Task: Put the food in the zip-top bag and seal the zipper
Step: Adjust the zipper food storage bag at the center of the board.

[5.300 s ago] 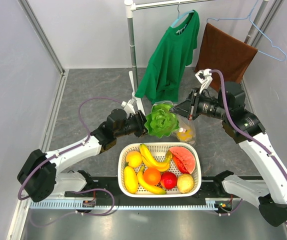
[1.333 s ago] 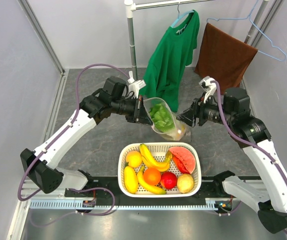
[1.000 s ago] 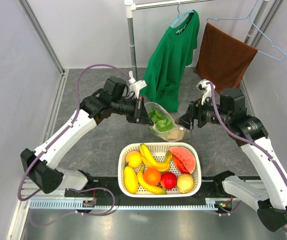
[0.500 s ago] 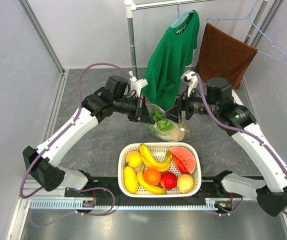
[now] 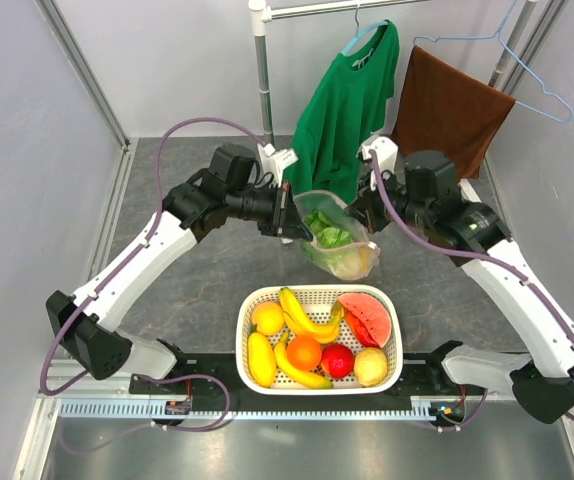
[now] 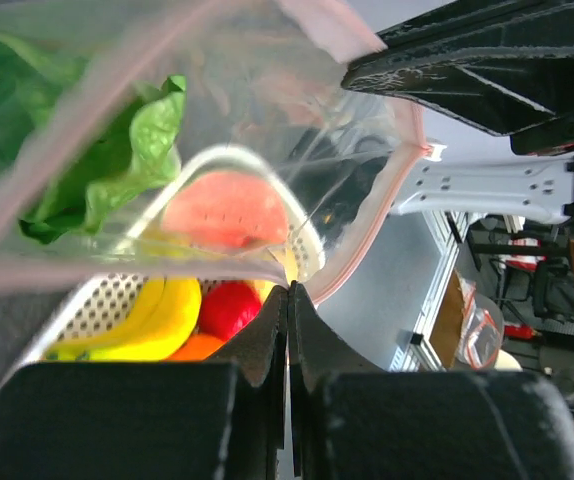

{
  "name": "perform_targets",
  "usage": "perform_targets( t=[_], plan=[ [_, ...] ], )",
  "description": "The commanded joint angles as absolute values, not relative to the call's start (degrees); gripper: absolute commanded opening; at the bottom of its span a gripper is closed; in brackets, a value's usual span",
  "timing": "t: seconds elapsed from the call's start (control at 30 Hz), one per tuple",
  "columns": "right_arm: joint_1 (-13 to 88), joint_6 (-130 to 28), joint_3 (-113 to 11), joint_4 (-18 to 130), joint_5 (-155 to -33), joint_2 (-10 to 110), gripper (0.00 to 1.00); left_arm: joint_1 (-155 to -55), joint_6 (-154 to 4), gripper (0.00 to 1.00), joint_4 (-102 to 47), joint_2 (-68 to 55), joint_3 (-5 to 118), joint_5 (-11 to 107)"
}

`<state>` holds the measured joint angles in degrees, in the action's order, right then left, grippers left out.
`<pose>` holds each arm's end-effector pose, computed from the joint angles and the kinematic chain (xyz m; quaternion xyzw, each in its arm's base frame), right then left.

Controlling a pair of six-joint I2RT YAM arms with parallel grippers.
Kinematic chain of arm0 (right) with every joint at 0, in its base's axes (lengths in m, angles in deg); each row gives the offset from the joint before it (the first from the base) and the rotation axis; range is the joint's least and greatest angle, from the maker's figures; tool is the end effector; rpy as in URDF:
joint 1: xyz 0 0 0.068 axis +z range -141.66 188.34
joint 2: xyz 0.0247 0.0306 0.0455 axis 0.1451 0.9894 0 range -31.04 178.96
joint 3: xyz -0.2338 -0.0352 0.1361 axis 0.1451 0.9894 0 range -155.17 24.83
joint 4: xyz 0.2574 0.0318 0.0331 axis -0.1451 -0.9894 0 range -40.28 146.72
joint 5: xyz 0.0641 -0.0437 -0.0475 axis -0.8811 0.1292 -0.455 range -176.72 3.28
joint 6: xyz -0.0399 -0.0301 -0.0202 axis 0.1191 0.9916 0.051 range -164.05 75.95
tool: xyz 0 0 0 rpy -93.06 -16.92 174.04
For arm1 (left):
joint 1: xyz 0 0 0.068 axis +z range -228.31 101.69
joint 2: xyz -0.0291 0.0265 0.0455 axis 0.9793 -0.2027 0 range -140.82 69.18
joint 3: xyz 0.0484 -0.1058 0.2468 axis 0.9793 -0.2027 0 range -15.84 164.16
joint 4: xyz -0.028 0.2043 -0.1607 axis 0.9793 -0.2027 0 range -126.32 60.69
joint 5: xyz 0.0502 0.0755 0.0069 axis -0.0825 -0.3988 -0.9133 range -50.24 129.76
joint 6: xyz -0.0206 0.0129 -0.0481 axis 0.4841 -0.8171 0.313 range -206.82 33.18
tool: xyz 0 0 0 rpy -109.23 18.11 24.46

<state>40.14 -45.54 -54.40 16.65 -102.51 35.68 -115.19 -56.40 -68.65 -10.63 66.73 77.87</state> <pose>0.1971 0.1336 0.4175 -0.2902 0.7990 0.2596 0.4582 0.2245 -0.1959 0.3843 0.1941 0.8347 -0.4781 0.1921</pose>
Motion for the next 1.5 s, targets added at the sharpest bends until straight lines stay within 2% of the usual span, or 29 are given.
perform_targets(
  t=[0.0, 0.13, 0.23, 0.43, 0.57, 0.6, 0.63, 0.7, 0.73, 0.8, 0.83, 0.87, 0.9, 0.97, 1.13, 1.47],
  plan=[
    [40.42, -38.27, -66.48, 13.32, -94.63, 33.12, 0.0, -117.15, -59.13, 0.02, -62.89, -12.02, 76.7, 80.28],
    [40.42, -35.61, -72.2, 9.44, -92.7, 32.95, 0.0, -121.72, -58.34, 0.02, -58.94, -11.15, 77.51, 79.84],
    [40.34, -34.74, -68.62, 9.17, -93.21, 31.98, 0.0, -123.92, -56.51, 0.02, -57.18, -9.48, 71.46, 77.82],
    [40.42, -32.98, -52.02, 14.7, -94.89, 29.26, 0.0, -123.49, -51.75, 0.02, -57.36, -9.92, 63.53, 74.22],
    [40.42, -34.03, -51.28, 15.41, -94.54, 28.9, 0.0, -123.22, -54.73, 0.02, -55.6, -7.12, 62.65, 73.87],
    [40.42, -34.29, -51.81, 15.41, -94.45, 28.82, 0.0, -123.05, -55.95, 0.05, -55.42, -6.24, 62.65, 73.6],
    [40.42, -34.64, -52.86, 15.24, -94.63, 28.82, 0.0, -122.26, -58.49, 0.21, -55.07, -5.44, 62.65, 73.6],
    [40.42, -35.87, -53.74, 14.62, -94.8, 28.46, 0.0, -120.33, -60.44, 0.43, -54.54, -2.38, 62.12, 75.26],
    [40.42, -36.48, -54.1, 14.27, -95.15, 28.29, 0.0, -117.88, -62.89, 0.58, -54.71, -1.14, 61.86, 77.79],
    [40.42, -37.54, -53.84, 13.74, -96.12, 27.33, 0.0, -115.32, -66.58, 0.77, -56.02, 2.1, 61.59, 82.28],
    [40.42, -37.72, -53.05, 13.74, -96.38, 26.89, 0.0, -114.09, -74.0, 0.88, -58.04, 3.34, 61.59, 84.74],
    [40.42, -37.98, -52.61, 13.74, -96.47, 26.62, 0.0, -114.08, -79.2, 0.94, -62.14, 4.83, 61.25, 85.81],
    [40.42, -38.16, -52.08, 13.66, -96.47, 26.36, 0.0, -114.08, -90.66, 0.96, -64.62, 8.85, 60.72, 87.73],
    [40.42, -38.6, -51.73, 13.74, -97.0, 26.18, 0.0, -114.25, -101.79, 0.97, -72.59, 12.74, 58.27, 94.41],
    [40.34, -41.06, -52.34, 14.27, -99.28, 26.71, 0.0, -121.88, -122.74, 1.0, -83.27, 16.28, 50.63, 90.23],
    [40.16, -42.9, -52.17, 13.31, -100.16, 26.35, 0.0, -145.88, -140.07, 1.0, -64.84, 8.73, 36.91, 67.2]
  ],
)
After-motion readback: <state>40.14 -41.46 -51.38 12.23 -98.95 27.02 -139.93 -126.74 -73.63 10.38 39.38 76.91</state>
